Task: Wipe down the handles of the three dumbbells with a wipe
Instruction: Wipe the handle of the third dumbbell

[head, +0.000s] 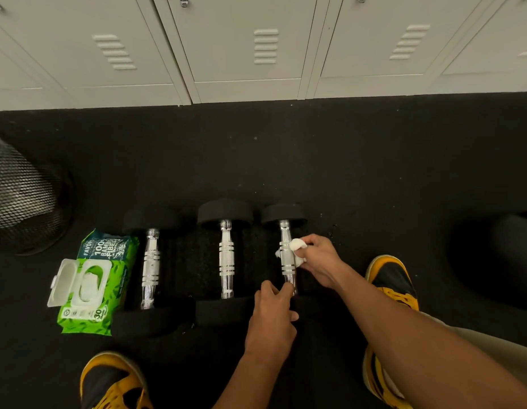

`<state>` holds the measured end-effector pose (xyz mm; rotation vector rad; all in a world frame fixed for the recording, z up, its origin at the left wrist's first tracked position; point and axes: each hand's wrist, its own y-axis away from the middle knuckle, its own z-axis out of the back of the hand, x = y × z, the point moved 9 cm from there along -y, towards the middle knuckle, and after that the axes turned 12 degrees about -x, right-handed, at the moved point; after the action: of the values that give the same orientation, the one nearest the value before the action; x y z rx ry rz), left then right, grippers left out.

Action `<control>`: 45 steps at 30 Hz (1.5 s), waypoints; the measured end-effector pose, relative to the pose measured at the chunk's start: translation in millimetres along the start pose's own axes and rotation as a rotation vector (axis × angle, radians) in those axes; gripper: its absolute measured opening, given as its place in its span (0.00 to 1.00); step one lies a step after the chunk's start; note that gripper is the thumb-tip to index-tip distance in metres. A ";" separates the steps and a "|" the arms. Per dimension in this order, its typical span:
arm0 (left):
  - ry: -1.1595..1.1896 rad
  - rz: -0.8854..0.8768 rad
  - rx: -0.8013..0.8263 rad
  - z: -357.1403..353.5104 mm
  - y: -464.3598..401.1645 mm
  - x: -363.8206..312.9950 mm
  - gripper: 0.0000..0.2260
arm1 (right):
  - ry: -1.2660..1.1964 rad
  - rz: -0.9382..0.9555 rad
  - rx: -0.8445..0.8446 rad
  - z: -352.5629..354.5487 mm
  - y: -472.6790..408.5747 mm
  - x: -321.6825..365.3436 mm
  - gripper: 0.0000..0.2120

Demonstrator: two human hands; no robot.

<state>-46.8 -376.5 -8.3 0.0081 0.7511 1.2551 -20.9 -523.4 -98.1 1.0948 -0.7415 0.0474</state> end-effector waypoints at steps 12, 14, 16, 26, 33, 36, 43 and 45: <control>0.004 -0.010 0.014 -0.4 -0.8 -3.9 0.20 | -0.158 -0.047 -0.120 -7.4 -16.6 17.9 0.10; 0.005 -0.010 0.015 0.1 -1.2 -4.0 0.19 | -0.096 -0.011 -0.119 -5.1 -14.6 20.4 0.10; 0.004 -0.009 0.009 0.5 -1.6 -3.3 0.18 | -0.038 0.017 -0.105 -2.6 -12.5 19.6 0.10; -0.006 -0.032 0.001 -0.4 -0.2 -3.6 0.16 | -0.001 -0.064 0.021 6.7 5.1 -14.7 0.10; -0.008 -0.030 0.000 -0.8 -0.6 -6.0 0.18 | 0.115 -0.045 0.099 15.2 15.1 -32.7 0.09; -0.008 -0.024 0.002 -0.9 0.1 -6.5 0.19 | 0.249 -0.019 0.131 19.3 20.5 -42.9 0.09; -0.027 -0.004 0.002 -0.9 3.9 -10.1 0.21 | 0.419 0.024 0.158 22.8 25.1 -35.2 0.08; -0.041 -0.004 0.010 -2.1 3.9 -10.3 0.22 | 0.378 0.050 0.117 25.5 20.5 -30.1 0.09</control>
<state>-52.3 -384.8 -3.1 0.0401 0.7215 1.2445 -65.0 -524.9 -92.7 1.1364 -0.4289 0.3352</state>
